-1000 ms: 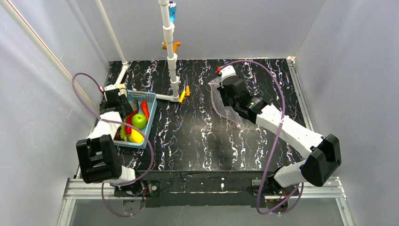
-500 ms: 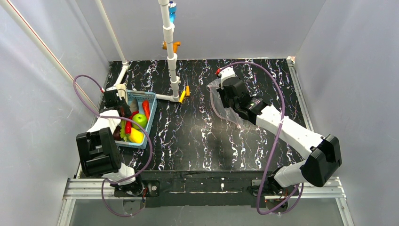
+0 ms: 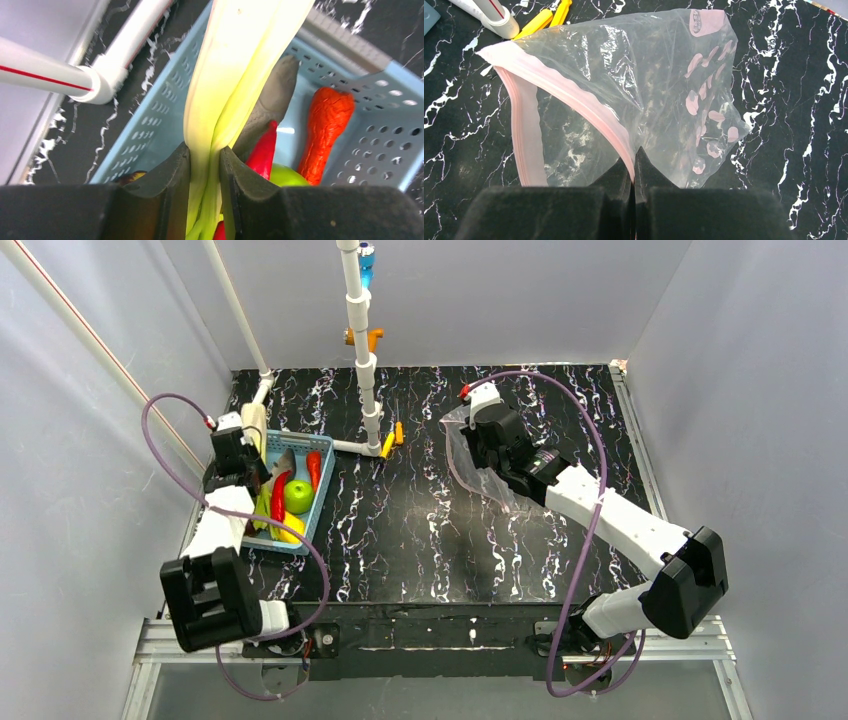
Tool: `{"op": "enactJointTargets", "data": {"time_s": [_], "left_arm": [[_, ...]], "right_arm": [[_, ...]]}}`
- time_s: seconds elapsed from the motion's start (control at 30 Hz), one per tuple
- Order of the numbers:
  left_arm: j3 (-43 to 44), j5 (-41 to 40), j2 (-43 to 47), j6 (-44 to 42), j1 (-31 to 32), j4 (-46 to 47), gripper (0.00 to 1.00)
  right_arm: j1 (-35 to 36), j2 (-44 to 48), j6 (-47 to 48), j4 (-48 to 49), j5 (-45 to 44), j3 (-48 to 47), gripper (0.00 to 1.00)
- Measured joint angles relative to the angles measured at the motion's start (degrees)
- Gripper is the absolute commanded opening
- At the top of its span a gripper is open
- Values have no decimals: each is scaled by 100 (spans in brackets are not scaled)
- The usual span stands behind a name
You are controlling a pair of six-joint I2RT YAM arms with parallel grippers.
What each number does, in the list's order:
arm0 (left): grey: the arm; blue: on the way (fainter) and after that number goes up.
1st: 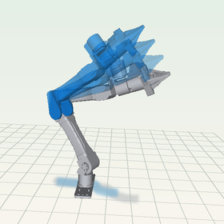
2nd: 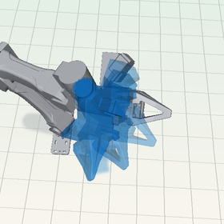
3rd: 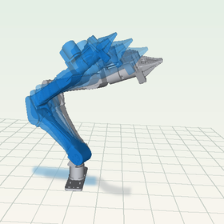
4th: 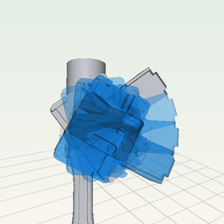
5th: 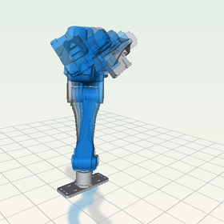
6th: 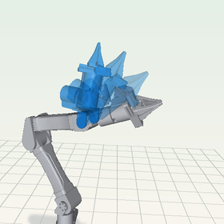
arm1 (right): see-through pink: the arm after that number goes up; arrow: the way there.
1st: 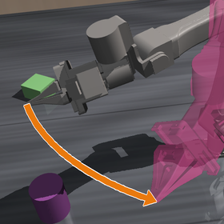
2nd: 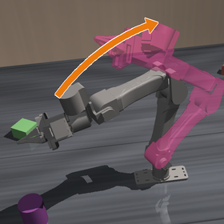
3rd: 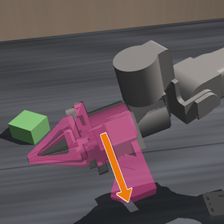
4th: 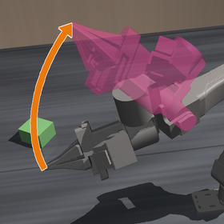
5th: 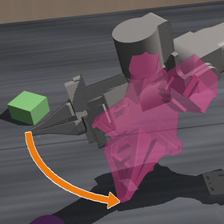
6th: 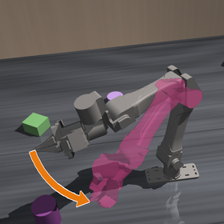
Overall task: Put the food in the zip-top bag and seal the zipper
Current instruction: Pick up the fake vegetable from the bin.
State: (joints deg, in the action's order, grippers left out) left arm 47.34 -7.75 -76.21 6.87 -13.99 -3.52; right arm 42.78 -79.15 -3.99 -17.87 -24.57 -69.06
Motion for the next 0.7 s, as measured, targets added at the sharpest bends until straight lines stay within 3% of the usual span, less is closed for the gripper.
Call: {"op": "enactJointTargets", "data": {"time_s": [0.23,0.37,0.53,0.7], "left_arm": [[-125,-214,996,-186,83,53,5],[-15,-390,1517,-199,181,-438,0],[884,-334,2125,16,371,-1482,0],[1740,491,2665,615,481,-2331,0]], "right_arm": [[7,4,1,3,40,40,1],[9,4,0,4,58,40,1],[9,4,-4,2,95,40,1],[9,4,-10,0,88,40,1]]}}
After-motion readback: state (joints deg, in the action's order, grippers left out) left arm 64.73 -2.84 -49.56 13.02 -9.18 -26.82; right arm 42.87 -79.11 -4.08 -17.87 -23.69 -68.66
